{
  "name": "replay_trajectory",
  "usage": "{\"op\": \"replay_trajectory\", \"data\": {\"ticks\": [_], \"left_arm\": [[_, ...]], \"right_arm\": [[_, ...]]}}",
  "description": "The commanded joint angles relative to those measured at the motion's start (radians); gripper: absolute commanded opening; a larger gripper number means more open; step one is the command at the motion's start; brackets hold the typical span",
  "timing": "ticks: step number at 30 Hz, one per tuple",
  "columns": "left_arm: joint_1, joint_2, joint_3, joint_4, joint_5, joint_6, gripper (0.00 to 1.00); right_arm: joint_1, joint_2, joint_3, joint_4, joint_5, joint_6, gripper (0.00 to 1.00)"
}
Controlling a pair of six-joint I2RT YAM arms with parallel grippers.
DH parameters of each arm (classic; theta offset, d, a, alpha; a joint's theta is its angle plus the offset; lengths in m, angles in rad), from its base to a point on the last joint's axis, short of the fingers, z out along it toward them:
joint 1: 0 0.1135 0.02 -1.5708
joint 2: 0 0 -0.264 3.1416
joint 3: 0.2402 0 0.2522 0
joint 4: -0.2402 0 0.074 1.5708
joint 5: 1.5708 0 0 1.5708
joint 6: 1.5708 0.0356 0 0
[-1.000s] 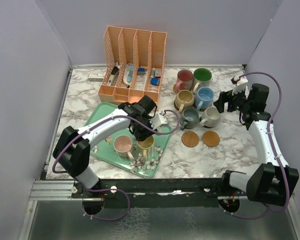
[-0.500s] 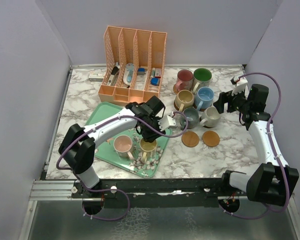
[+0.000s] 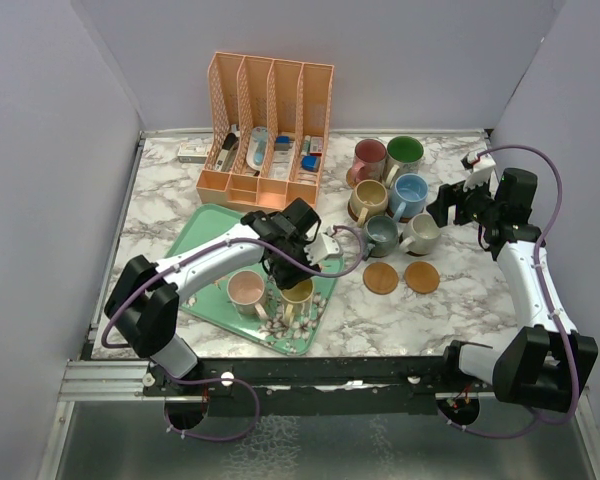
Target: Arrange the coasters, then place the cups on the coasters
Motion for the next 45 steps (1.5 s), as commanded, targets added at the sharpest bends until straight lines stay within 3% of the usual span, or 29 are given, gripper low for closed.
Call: {"op": "replay_trajectory", "data": {"ticks": [1, 9, 20, 30, 41, 45], "left_arm": [[0.008, 0.008, -0.006, -0.029, -0.023, -0.038, 0.45], [0.007, 0.053, 0.053, -0.030, 0.007, -0.070, 0.20], [0.007, 0.083, 0.115, -0.027, -0.012, -0.079, 0.00], [0.007, 0.130, 0.236, -0.029, -0.009, -0.044, 0.00], [-0.012, 0.147, 0.319, -0.047, 0.045, -0.064, 0.00], [-0.014, 0.170, 0.313, -0.051, -0.030, -0.056, 0.00]], "right_arm": [[-0.004, -0.004, -0.009, 0.025, -0.005, -0.010, 0.77], [-0.005, -0.007, -0.011, 0.025, 0.000, -0.011, 0.77], [-0.005, -0.025, 0.012, -0.010, -0.065, -0.051, 0.76], [-0.005, -0.065, 0.069, -0.111, -0.266, -0.136, 0.74], [-0.005, -0.080, 0.031, -0.149, -0.286, -0.167, 0.73], [-0.005, -0.082, 0.021, -0.159, -0.294, -0.173, 0.73]]}}
